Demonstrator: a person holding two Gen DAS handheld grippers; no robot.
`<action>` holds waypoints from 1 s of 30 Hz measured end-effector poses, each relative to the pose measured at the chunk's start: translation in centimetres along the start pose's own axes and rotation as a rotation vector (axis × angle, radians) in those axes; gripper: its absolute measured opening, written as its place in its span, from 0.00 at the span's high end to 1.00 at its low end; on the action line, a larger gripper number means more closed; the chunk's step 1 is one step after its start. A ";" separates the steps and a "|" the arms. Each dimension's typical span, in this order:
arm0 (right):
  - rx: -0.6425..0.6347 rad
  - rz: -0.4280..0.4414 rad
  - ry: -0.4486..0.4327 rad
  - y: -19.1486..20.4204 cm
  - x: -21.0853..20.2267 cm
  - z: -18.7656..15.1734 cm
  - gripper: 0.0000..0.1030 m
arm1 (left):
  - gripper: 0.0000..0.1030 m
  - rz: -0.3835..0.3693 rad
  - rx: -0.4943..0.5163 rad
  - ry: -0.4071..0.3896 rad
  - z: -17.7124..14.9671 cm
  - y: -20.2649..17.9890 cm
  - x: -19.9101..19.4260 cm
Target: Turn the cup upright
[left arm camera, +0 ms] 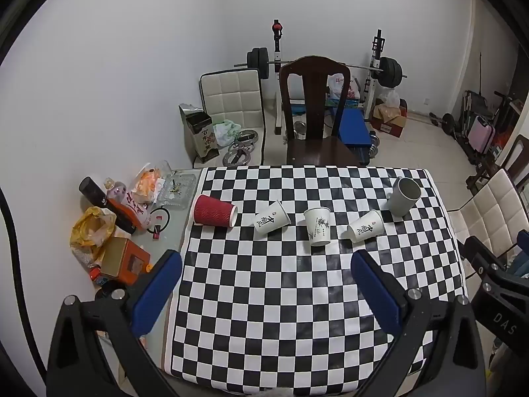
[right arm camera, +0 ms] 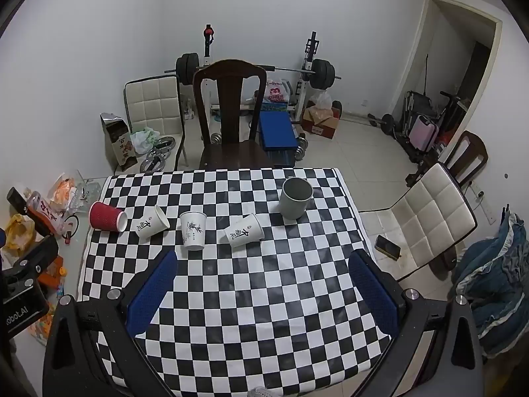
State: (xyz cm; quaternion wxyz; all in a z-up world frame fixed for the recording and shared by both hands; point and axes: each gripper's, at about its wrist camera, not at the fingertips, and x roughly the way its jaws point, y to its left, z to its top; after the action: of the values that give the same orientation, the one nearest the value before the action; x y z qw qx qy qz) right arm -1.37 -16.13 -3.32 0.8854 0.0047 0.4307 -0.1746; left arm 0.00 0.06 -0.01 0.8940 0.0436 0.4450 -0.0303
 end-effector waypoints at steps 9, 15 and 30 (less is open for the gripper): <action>0.002 0.003 -0.007 -0.1 -0.3 0.1 0.00 | 0.00 0.007 0.010 -0.003 0.0 -0.1 0.0; 0.008 0.007 -0.006 -0.5 -0.3 0.1 0.00 | 0.00 0.008 0.004 -0.005 0.0 0.0 0.0; 0.011 0.011 -0.012 -0.9 -0.6 0.1 0.00 | 0.00 0.005 0.003 -0.007 0.0 0.0 0.0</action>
State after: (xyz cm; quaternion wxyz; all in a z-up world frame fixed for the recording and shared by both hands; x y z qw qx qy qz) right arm -1.88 -16.79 -2.70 0.8890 0.0110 0.4243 -0.1720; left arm -0.01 0.03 -0.01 0.8954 0.0459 0.4419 -0.0288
